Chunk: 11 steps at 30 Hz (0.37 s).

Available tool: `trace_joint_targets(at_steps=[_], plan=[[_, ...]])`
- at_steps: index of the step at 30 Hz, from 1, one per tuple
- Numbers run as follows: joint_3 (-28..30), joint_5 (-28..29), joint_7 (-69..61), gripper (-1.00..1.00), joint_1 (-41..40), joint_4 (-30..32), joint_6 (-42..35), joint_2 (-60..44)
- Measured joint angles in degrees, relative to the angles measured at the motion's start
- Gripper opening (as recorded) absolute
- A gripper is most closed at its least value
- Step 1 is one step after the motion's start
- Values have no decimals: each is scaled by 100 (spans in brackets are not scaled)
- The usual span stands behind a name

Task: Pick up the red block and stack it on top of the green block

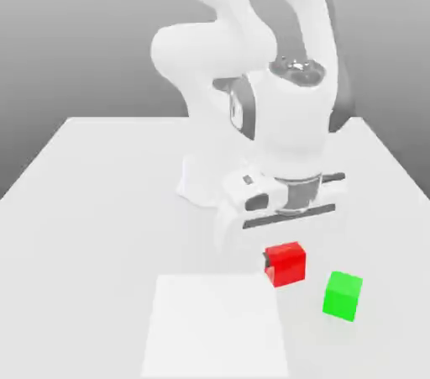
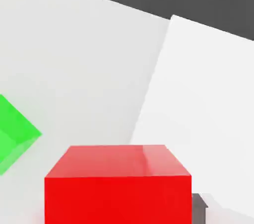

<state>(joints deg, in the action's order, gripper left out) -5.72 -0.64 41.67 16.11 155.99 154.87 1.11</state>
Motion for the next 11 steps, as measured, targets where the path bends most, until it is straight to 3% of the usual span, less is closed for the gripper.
trace_joint_targets(at_steps=[3,8,9,11], plan=[[-232,13,87,-100,668,-201,-207,6],[-62,320,328,-100,720,-289,593,-888],[-29,376,368,100,735,-296,725,-1027],[-29,376,369,100,735,-296,725,-1027]])
